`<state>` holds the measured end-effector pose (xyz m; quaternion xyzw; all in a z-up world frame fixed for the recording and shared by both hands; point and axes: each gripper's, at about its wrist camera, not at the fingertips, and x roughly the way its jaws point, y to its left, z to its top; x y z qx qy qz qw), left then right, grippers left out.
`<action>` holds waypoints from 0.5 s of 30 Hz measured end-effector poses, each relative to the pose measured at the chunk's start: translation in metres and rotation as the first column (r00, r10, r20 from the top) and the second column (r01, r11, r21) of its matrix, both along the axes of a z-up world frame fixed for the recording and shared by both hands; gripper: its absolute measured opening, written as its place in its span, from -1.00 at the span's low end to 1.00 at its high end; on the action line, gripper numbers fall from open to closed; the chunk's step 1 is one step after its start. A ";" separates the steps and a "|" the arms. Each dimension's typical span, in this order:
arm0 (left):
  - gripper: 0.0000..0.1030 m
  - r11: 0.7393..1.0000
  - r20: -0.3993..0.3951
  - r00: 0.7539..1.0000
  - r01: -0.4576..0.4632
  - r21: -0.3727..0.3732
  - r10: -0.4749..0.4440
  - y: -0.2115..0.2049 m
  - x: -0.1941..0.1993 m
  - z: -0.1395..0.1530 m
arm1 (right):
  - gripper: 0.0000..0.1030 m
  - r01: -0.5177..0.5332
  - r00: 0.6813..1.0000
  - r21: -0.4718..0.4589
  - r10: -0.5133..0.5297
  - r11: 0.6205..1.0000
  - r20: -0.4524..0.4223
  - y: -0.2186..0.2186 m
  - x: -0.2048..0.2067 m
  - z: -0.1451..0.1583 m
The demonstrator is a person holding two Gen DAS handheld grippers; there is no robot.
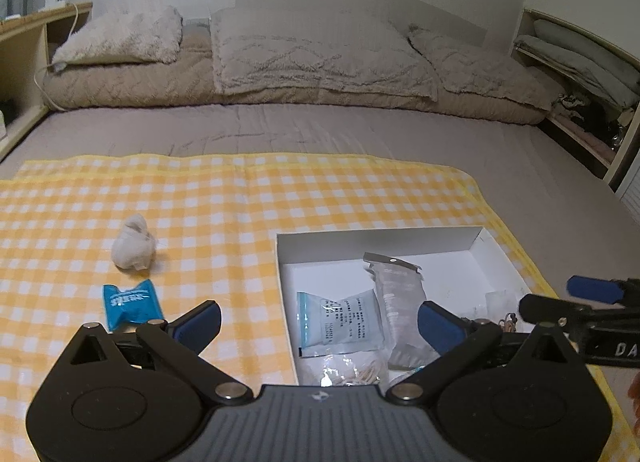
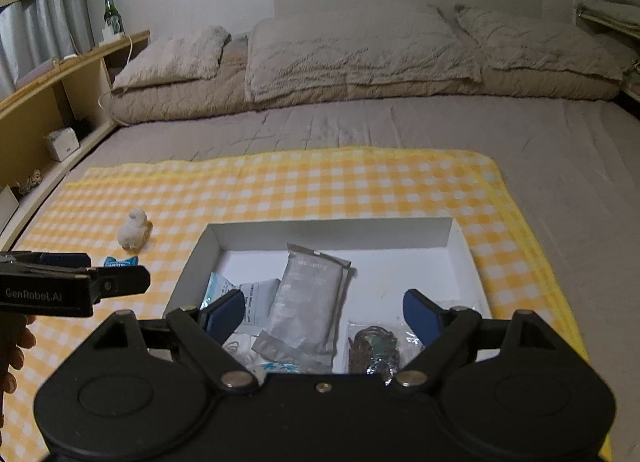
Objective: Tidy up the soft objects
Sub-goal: 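Move both tools from the box toward the white plush toy and blue packet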
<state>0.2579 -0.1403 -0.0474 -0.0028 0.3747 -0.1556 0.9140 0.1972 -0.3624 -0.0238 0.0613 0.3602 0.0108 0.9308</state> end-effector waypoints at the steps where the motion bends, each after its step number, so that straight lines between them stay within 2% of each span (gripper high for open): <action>1: 1.00 1.000 0.008 1.000 -0.003 0.003 0.003 0.001 -0.003 0.002 | 0.76 0.003 1.000 -0.003 -0.003 1.000 0.006 0.000 -0.003 0.002; 4: 1.00 1.000 0.028 1.000 -0.014 0.005 0.013 0.005 -0.011 0.007 | 0.82 0.011 0.999 -0.011 -0.010 1.000 0.031 -0.002 -0.011 0.009; 6: 1.00 1.000 0.038 0.999 -0.023 0.006 0.023 0.008 -0.016 0.009 | 1.00 0.017 0.999 -0.011 -0.017 1.000 0.045 -0.002 -0.016 0.013; 15: 1.00 0.998 0.109 0.992 -0.067 -0.001 0.066 0.029 -0.041 0.026 | 1.00 0.045 0.995 -0.036 -0.042 0.998 0.092 -0.004 -0.035 0.024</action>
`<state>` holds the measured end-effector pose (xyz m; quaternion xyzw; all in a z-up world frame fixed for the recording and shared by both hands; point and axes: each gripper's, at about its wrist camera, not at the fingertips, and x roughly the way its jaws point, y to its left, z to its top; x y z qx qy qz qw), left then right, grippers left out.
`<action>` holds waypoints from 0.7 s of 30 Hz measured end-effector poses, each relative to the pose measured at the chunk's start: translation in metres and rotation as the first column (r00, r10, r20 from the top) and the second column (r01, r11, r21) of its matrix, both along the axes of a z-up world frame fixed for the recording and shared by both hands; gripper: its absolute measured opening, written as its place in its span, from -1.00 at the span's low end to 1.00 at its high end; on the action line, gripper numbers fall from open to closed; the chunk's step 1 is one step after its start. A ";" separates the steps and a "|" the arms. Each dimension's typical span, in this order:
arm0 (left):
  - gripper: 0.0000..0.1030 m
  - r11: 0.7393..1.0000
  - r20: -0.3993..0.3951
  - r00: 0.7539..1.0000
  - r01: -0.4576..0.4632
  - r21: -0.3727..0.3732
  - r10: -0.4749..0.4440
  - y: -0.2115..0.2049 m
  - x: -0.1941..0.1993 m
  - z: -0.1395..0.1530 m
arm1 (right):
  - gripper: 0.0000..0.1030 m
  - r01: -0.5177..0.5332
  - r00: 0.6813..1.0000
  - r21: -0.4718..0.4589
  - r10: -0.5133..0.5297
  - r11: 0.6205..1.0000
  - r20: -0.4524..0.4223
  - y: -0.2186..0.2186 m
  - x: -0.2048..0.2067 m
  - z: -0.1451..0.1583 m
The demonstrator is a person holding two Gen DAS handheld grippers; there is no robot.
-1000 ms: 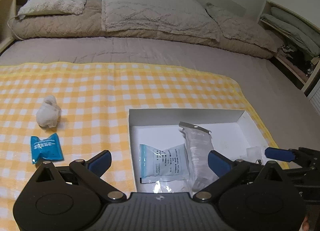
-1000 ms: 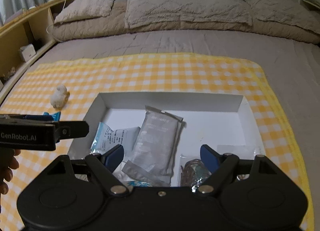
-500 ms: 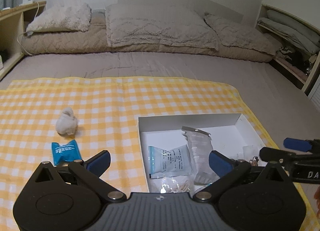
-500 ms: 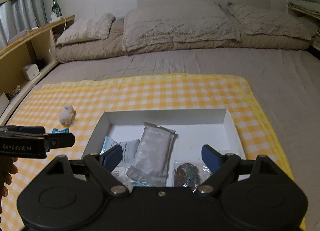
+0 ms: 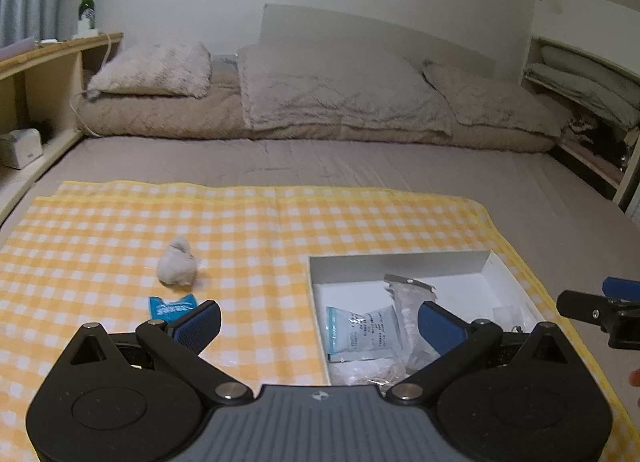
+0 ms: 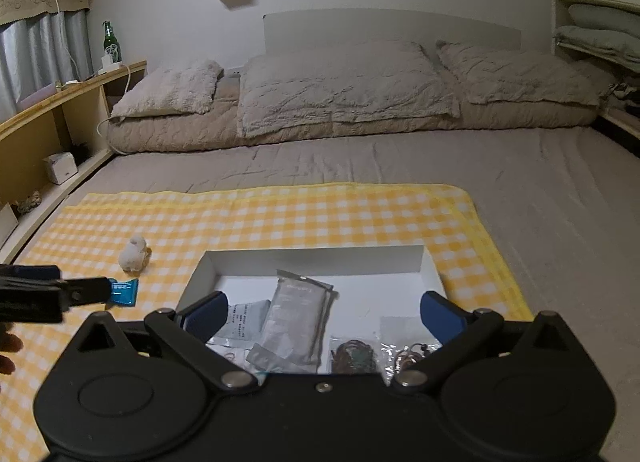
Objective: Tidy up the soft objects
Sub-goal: 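Move both tools from the box toward the white plush toy and blue packet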
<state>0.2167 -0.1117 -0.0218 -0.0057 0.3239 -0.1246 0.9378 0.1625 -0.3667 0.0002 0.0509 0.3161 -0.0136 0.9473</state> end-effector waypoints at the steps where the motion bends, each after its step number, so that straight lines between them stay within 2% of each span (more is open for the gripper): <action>1: 1.00 1.000 0.005 1.000 -0.001 -0.003 0.001 0.003 -0.002 0.002 | 1.00 0.000 1.000 -0.002 0.000 1.000 0.001 -0.001 -0.002 0.000; 5: 1.00 1.000 0.034 0.999 -0.003 -0.002 0.003 0.020 -0.009 0.017 | 1.00 -0.010 1.000 0.001 0.010 1.000 0.000 -0.002 -0.007 0.000; 10: 1.00 0.998 0.076 0.996 -0.046 0.038 0.043 0.045 -0.011 0.034 | 1.00 -0.014 1.000 0.025 0.014 1.000 0.018 -0.003 -0.011 0.001; 16: 1.00 0.994 0.099 0.992 -0.089 0.063 0.082 0.075 0.003 0.048 | 1.00 -0.031 0.999 0.041 0.030 0.999 0.037 0.006 -0.004 0.003; 21: 1.00 0.989 0.084 0.988 -0.136 0.054 0.131 0.102 0.025 0.049 | 1.00 -0.055 0.997 0.035 0.053 0.998 0.051 0.021 0.014 0.006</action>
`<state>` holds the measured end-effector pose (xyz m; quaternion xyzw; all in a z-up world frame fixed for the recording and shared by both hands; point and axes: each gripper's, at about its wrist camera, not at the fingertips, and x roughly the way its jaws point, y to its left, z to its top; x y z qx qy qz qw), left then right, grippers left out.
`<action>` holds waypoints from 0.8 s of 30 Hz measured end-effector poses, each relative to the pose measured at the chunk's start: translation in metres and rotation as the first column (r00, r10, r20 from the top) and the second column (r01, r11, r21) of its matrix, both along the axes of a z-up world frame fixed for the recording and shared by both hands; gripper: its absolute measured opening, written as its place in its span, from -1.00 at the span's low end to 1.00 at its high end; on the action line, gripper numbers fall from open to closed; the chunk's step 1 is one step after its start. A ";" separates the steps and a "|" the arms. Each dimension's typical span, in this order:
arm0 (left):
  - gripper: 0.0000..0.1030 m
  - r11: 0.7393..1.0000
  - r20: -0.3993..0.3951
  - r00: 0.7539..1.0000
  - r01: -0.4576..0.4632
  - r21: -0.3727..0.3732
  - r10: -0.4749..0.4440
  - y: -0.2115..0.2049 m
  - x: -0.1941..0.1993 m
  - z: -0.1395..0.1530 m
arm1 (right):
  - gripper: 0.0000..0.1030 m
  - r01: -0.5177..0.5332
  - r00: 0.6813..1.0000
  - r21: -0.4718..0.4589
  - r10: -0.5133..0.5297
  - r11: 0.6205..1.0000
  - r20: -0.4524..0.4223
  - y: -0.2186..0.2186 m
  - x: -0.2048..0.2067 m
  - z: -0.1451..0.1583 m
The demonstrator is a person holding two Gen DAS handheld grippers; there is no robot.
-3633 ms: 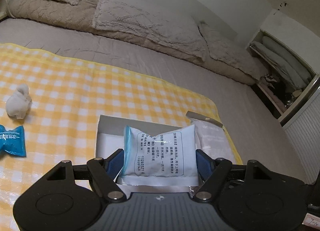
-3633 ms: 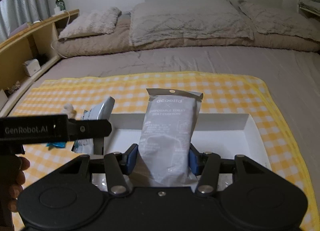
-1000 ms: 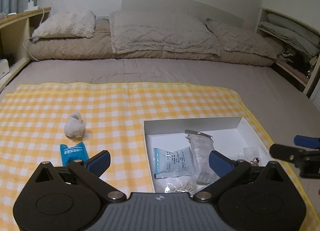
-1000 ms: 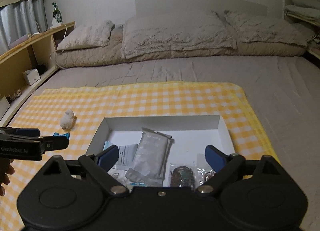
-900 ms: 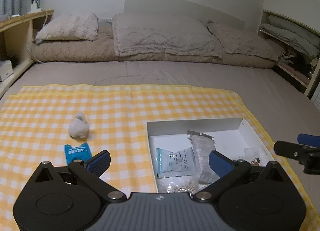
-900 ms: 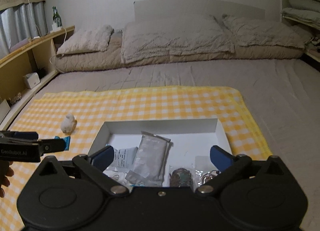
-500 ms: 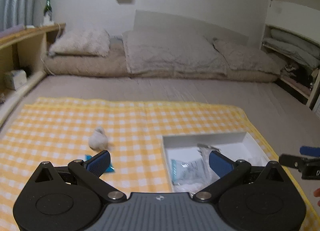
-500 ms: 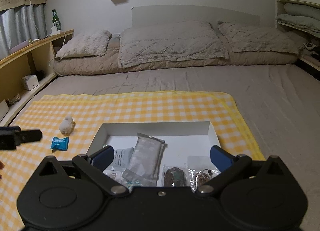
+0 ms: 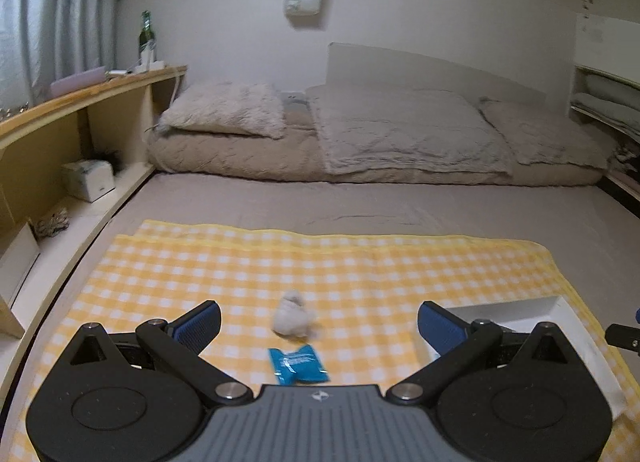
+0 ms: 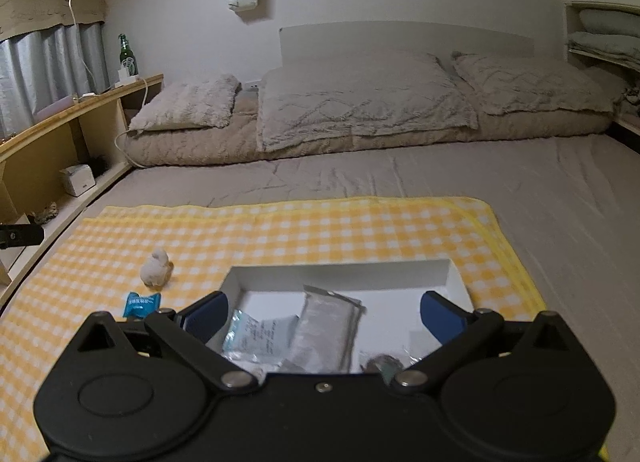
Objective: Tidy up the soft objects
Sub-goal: 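Move both tools from the box toward the white plush toy and blue packet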
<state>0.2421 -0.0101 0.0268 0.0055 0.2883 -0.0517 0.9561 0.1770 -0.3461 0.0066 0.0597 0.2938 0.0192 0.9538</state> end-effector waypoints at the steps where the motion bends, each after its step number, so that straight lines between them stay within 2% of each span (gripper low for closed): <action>1: 1.00 1.000 -0.002 1.000 -0.007 -0.004 0.007 0.006 0.005 -0.002 | 1.00 -0.010 1.000 -0.007 0.010 1.000 0.005 0.006 0.006 0.002; 7: 1.00 0.998 -0.015 0.998 -0.056 0.003 0.056 0.041 0.051 -0.020 | 1.00 -0.068 0.997 -0.030 0.069 0.997 0.036 0.049 0.041 0.005; 11: 1.00 0.999 -0.029 0.999 -0.044 0.019 0.045 0.059 0.084 -0.037 | 1.00 -0.126 0.990 -0.014 0.127 0.992 0.055 0.081 0.061 0.000; 15: 1.00 0.999 -0.048 0.999 0.003 0.037 -0.002 0.069 0.112 -0.057 | 1.00 -0.188 0.981 -0.004 0.188 0.982 0.052 0.115 0.080 -0.012; 19: 0.96 0.997 -0.083 0.995 0.062 0.048 -0.058 0.072 0.137 -0.081 | 1.00 -0.246 0.968 -0.031 0.247 0.969 0.036 0.152 0.096 -0.032; 24: 0.76 0.987 -0.127 0.982 0.146 0.072 -0.136 0.067 0.162 -0.109 | 1.00 -0.299 0.954 -0.021 0.299 0.954 0.007 0.190 0.110 -0.059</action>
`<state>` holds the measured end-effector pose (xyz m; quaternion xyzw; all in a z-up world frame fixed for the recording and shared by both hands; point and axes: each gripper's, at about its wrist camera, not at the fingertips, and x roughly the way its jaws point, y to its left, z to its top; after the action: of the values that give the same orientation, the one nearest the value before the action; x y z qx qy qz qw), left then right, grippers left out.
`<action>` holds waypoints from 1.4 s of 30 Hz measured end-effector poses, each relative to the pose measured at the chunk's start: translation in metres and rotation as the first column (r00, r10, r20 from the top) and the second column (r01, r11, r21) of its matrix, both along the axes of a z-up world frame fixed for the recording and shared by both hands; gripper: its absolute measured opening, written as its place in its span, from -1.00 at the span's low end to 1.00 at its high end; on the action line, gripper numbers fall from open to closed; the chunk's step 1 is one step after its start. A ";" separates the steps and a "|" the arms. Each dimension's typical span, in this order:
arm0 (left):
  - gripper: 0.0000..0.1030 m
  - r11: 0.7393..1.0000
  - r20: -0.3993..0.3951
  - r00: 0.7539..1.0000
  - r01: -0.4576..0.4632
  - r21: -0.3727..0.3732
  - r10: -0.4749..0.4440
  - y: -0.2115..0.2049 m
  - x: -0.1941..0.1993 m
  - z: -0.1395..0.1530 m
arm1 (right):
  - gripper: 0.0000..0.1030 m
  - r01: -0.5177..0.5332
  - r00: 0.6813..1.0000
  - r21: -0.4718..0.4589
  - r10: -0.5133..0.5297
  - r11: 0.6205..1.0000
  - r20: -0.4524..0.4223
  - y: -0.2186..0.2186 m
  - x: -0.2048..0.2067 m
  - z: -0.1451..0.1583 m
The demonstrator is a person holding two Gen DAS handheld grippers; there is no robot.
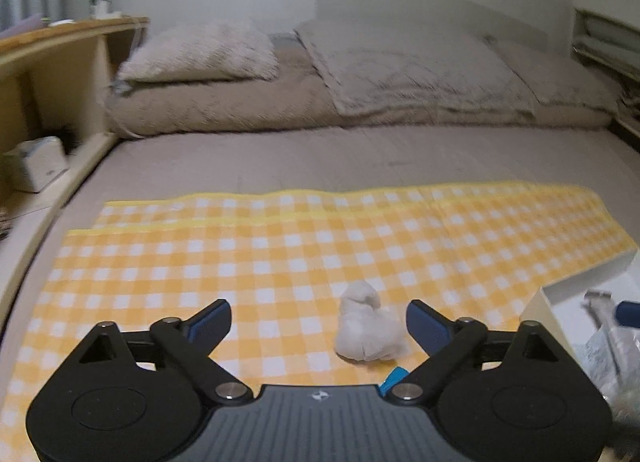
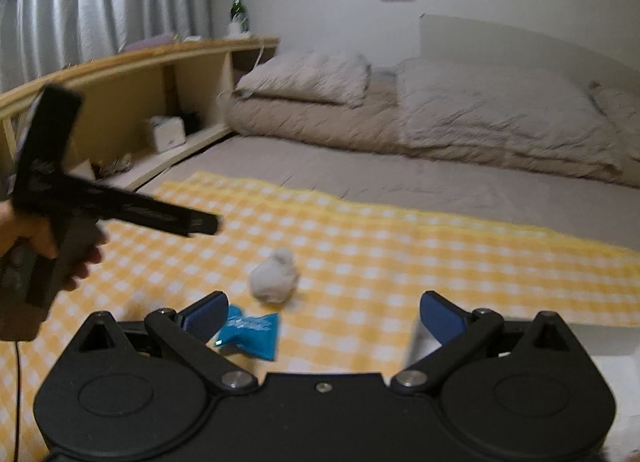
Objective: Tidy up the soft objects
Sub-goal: 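Move both tools from the box toward the white plush toy and blue packet, then grasp the white plush toy with the left tool while the right tool grasps the blue packet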
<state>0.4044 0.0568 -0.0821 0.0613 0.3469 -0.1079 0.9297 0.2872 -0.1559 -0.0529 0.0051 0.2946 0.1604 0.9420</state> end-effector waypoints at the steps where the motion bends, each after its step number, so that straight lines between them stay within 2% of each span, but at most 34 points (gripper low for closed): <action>1: 0.73 1.000 -0.007 1.000 0.020 0.008 -0.020 -0.002 0.002 -0.005 | 1.00 -0.008 1.000 0.003 0.008 1.000 -0.011 0.007 0.003 -0.006; 8: 0.67 0.988 -0.046 0.991 0.129 0.083 -0.125 -0.014 0.020 -0.035 | 0.98 -0.062 0.994 0.019 0.063 0.998 -0.094 0.046 0.024 -0.049; 11: 0.59 0.985 -0.053 0.987 0.156 0.074 -0.152 -0.017 0.026 -0.041 | 0.79 -0.067 0.989 0.002 0.066 0.998 -0.135 0.060 0.036 -0.066; 13: 0.56 0.983 -0.057 0.984 0.170 0.067 -0.166 -0.020 0.030 -0.044 | 0.77 -0.073 0.982 0.027 0.077 0.997 -0.171 0.066 0.045 -0.075; 15: 0.40 0.981 -0.061 0.981 0.187 0.059 -0.183 -0.022 0.033 -0.047 | 0.77 -0.060 0.979 0.046 0.068 0.997 -0.194 0.071 0.053 -0.083; 18: 0.28 0.980 -0.067 0.979 0.193 0.047 -0.190 -0.025 0.040 -0.052 | 0.70 -0.039 0.973 0.075 0.055 0.996 -0.222 0.076 0.064 -0.091; 21: 0.25 0.982 -0.064 0.981 0.186 0.040 -0.183 -0.028 0.045 -0.056 | 0.63 -0.022 0.967 0.098 0.046 0.995 -0.249 0.079 0.074 -0.097; 25: 0.09 0.981 -0.070 0.980 0.190 0.038 -0.187 -0.031 0.048 -0.062 | 0.61 -0.032 0.973 0.071 0.048 0.997 -0.224 0.083 0.078 -0.100; 29: 0.01 0.979 -0.081 0.979 0.195 0.063 -0.189 -0.034 0.049 -0.069 | 0.26 -0.055 0.982 0.005 0.055 0.998 -0.183 0.083 0.071 -0.101; 37: -0.12 0.969 -0.104 0.970 0.228 0.089 -0.219 -0.039 0.043 -0.075 | 0.10 -0.091 0.983 -0.010 0.088 0.996 -0.158 0.076 0.058 -0.101; 39: -0.25 0.969 -0.111 0.969 0.229 0.093 -0.218 -0.039 0.042 -0.076 | 0.06 -0.094 0.983 -0.009 0.091 0.996 -0.160 0.074 0.055 -0.100; 42: -0.35 0.969 -0.109 0.971 0.223 0.103 -0.212 -0.040 0.039 -0.076 | 0.00 -0.096 0.982 -0.007 0.093 0.995 -0.162 0.072 0.052 -0.099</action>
<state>0.4437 0.0170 -0.1585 0.1469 0.3884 -0.1919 0.8893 0.3394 -0.0836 -0.1518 -0.0028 0.3710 0.2018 0.9064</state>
